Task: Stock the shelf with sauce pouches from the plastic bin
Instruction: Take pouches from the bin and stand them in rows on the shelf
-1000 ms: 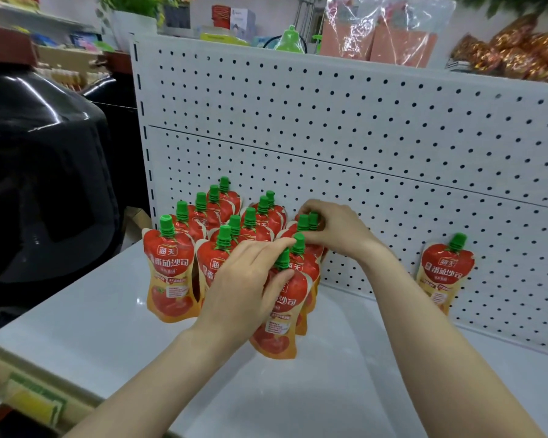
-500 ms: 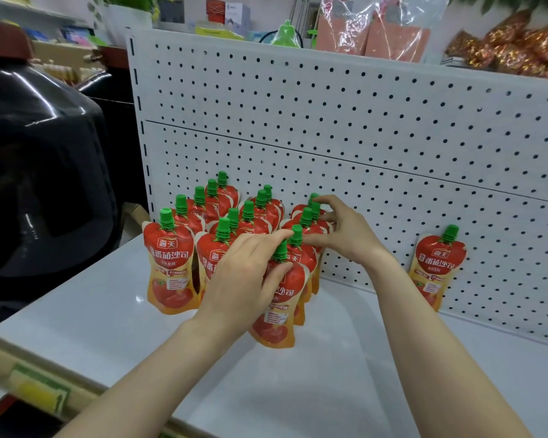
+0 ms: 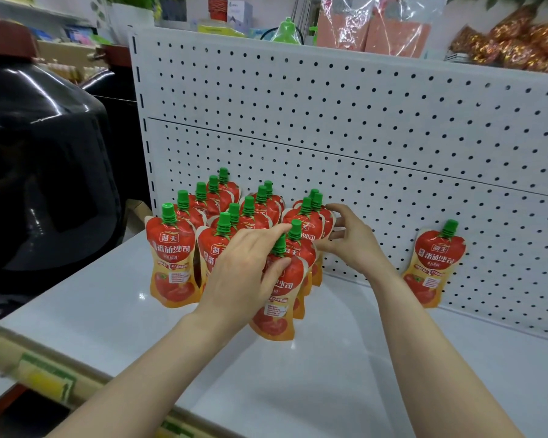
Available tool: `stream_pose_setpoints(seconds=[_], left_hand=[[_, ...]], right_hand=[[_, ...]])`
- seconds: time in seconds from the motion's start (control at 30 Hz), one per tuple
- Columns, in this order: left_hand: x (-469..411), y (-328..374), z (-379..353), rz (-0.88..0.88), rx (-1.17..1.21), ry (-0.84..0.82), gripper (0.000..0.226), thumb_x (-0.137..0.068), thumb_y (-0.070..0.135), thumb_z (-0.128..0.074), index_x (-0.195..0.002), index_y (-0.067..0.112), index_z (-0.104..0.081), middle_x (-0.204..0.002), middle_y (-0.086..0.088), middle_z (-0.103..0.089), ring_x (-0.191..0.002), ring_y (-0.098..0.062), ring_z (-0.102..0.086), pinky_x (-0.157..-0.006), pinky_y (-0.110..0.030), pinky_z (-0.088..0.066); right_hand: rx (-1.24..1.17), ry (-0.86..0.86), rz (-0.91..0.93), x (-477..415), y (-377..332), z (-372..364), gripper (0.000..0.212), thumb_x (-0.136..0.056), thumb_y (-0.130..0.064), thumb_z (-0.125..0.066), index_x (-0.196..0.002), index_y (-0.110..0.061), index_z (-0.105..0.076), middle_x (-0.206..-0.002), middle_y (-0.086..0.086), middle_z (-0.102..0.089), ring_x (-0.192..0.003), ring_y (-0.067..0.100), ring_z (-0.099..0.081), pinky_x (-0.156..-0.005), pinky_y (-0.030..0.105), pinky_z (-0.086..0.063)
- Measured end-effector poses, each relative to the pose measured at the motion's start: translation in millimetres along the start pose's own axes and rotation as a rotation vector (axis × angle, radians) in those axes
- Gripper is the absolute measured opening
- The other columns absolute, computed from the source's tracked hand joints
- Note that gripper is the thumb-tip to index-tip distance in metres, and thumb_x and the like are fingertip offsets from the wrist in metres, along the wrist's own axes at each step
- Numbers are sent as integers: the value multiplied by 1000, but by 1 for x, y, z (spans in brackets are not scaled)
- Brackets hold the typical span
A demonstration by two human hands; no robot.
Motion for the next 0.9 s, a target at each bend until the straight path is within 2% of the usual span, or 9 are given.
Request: stream_pose_setpoints(seconds=[0.1, 0.17, 0.23, 0.3, 0.4, 0.63, 0.73, 0.8, 0.9], left_hand=[[1, 0, 0, 6, -3, -6, 51, -90, 31, -63, -138, 21, -48, -118, 6, -62, -113, -9, -52, -95, -16, -35], [1, 1, -1, 4, -3, -7, 52, -90, 31, -63, -138, 22, -48, -118, 6, -62, -112, -9, -52, -94, -16, -35], [1, 1, -1, 6, 2, -5, 52, -90, 30, -64, -138, 22, -47, -118, 6, -62, -112, -8, -51, -94, -16, -35], [2, 1, 0, 7, 2, 0, 52, -90, 30, -64, -138, 22, -47, -117, 6, -62, -111, -8, -51, -94, -16, -36], [2, 1, -1, 5, -9, 9, 52, -89, 28, -65, -138, 22, -47, -115, 7, -62, -109, -6, -49, -93, -14, -34], [2, 1, -2, -6, -22, 19, 55, -88, 27, -67, -139, 23, -46, -117, 6, -62, -111, -8, -51, -94, -16, -36], [3, 1, -2, -7, -13, 21, 56, -87, 27, -68, -139, 23, -46, -119, 6, -62, -112, -8, -51, -95, -16, -36], [3, 1, -2, -6, -12, 27, 57, -87, 27, -68, -139, 23, -46, -119, 7, -62, -112, -7, -50, -94, -15, -35], [2, 1, -2, -9, -19, 34, 57, -87, 27, -68, -139, 23, -46, -117, 7, -61, -110, -5, -48, -94, -13, -33]], right_hand=[[2, 24, 15, 1, 0, 1, 69, -77, -23, -82, -135, -31, -47, -116, -6, -60, -90, 4, -64, -68, 19, -50], [51, 83, 71, 1, -3, 2, 60, -79, -24, -80, -130, -31, -51, -118, -6, -58, -95, 9, -63, -76, 25, -52], [200, 171, 137, -1, -7, 2, 49, -80, -28, -78, -124, -29, -57, -118, -3, -51, -106, 15, -57, -87, 32, -50], [337, 218, 139, -3, -10, -1, 41, -83, -35, -75, -120, -23, -62, -111, -2, -46, -104, 19, -54, -84, 32, -46], [442, 168, 78, -7, -13, -11, 40, -87, -40, -70, -121, -19, -61, -106, -2, -45, -92, 21, -56, -74, 29, -39], [522, 221, 59, -13, -20, -22, 51, -90, -39, -67, -132, -16, -50, -125, 7, -51, -104, 32, -61, -80, 38, -45], [394, 397, -39, -8, -9, -13, 40, -93, -36, -64, -123, -14, -51, -122, 7, -55, -100, 30, -61, -75, 34, -41], [245, 444, -166, -7, 8, -8, 34, -96, -34, -60, -121, -13, -54, -118, 7, -60, -101, 29, -62, -75, 32, -39], [-10, 350, -271, -12, 30, -12, 17, -95, -30, -59, -91, -13, -62, -82, 1, -65, -81, 26, -65, -73, 37, -51]])
Point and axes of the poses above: each hand's wrist, its own x-axis away from the middle knuckle, its own z-axis out of the back of the hand, y = z × x, the point moved 5 cm from there along -x, towards the middle knuckle
